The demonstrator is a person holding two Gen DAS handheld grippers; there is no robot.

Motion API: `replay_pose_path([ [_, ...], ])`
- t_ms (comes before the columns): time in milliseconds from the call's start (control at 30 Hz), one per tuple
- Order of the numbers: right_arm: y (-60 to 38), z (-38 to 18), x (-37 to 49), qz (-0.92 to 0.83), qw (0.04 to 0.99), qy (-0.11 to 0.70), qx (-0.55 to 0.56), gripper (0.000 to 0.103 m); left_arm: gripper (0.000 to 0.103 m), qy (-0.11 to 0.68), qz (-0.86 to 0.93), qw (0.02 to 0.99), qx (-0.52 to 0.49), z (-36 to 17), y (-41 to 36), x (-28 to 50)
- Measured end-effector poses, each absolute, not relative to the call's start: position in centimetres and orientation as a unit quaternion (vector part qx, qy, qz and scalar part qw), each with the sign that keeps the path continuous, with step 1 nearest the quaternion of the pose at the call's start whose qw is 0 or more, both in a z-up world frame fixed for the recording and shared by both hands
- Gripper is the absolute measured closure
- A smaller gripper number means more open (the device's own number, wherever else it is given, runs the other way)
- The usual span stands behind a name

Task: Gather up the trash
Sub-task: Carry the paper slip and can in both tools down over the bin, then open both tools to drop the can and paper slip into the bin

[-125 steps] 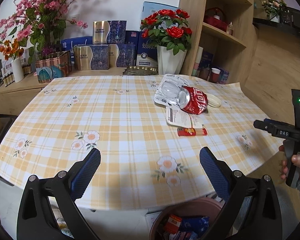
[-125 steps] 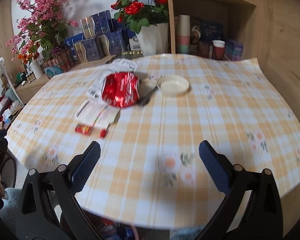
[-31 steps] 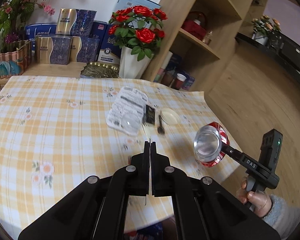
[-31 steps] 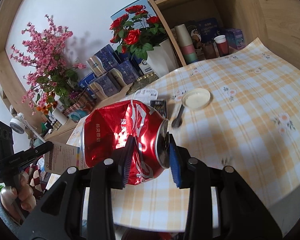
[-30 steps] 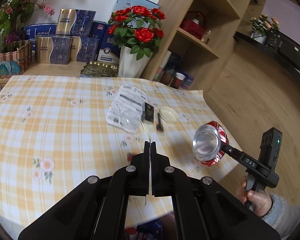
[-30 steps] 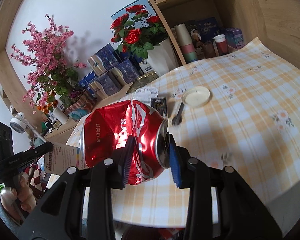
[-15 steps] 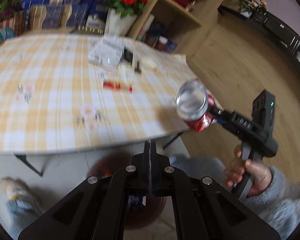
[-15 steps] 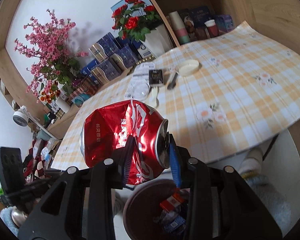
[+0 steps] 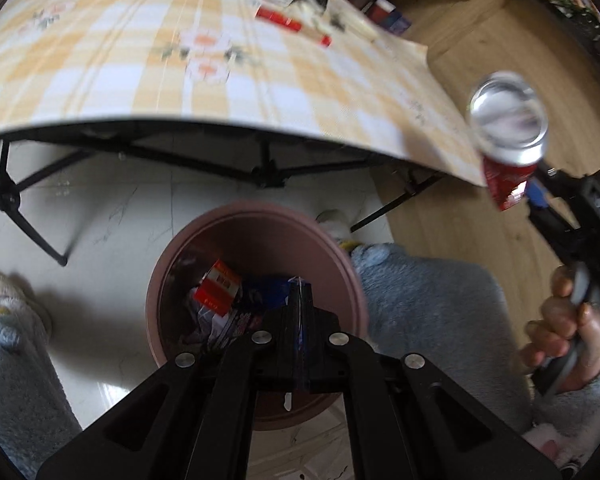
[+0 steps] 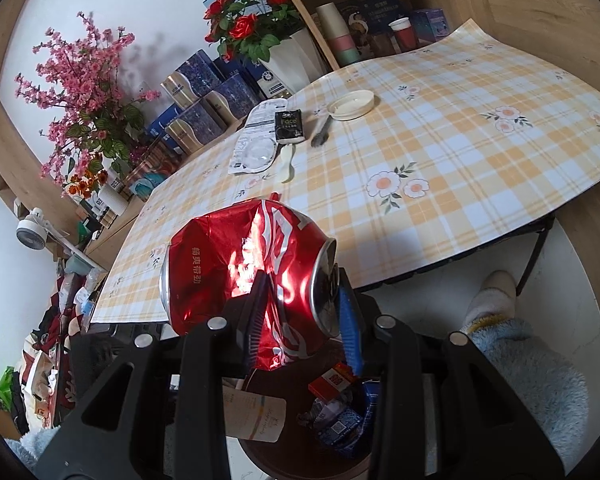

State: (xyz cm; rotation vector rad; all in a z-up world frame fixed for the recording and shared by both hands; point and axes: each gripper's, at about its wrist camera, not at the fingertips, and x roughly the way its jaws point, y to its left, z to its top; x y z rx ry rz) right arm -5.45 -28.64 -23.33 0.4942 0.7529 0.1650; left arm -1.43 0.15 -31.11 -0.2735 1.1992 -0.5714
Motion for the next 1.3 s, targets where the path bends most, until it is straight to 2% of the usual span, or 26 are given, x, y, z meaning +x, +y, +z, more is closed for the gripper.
replay_pose_path([
  [67, -29.0, -23.4, -5.5, 0.077, 0.896, 0.363, 0.243, 0.067, 0.101, 0.562, -0.263, 0.775, -0.121, -31.9, -0.1, -1.4],
  [133, -29.2, -23.5, -5.5, 0.076, 0.896, 0.363, 0.246, 0.067, 0.082, 0.560, -0.264, 0.774, -0.135, -32.1, 0.2, -1.4],
  [167, -29.2, -23.6, -5.6, 0.076, 0.895, 0.364, 0.247, 0.067, 0.054, 0.555, -0.263, 0.776, -0.146, -32.0, 0.5, -1.4],
  [200, -29.2, -23.7, -5.7, 0.076, 0.895, 0.365, 0.245, 0.067, 0.039, 0.546, -0.260, 0.781, -0.156, -31.6, 0.9, -1.3],
  [333, -28.9, -24.5, -5.8, 0.080, 0.892, 0.377, 0.237, 0.067, 0.029, 0.503, -0.235, 0.818, -0.151, -28.9, 2.3, -1.6],
  [500, -27.5, -25.6, -6.0, 0.089, 0.888, 0.397, 0.215, 0.067, 0.014, 0.434, -0.189, 0.877, -0.082, -24.5, 4.3, -3.0],
  [700, -24.1, -27.2, -6.5, 0.113, 0.884, 0.425, 0.161, 0.067, 0.006, 0.365, -0.113, 0.924, -0.004, -21.2, 6.8, -5.1],
  [833, -22.4, -28.2, -6.6, 0.125, 0.878, 0.443, 0.133, 0.067, 0.006, 0.335, -0.081, 0.938, 0.017, -20.5, 8.0, -6.7],
  [1100, -20.9, -29.8, -6.5, 0.130, 0.864, 0.475, 0.103, 0.067, 0.006, 0.325, -0.047, 0.944, 0.037, -21.7, 8.2, -9.0],
  [1300, -20.6, -30.1, -6.4, 0.127, 0.860, 0.485, 0.099, 0.067, 0.006, 0.317, -0.039, 0.948, 0.008, -21.5, 9.5, -9.3],
])
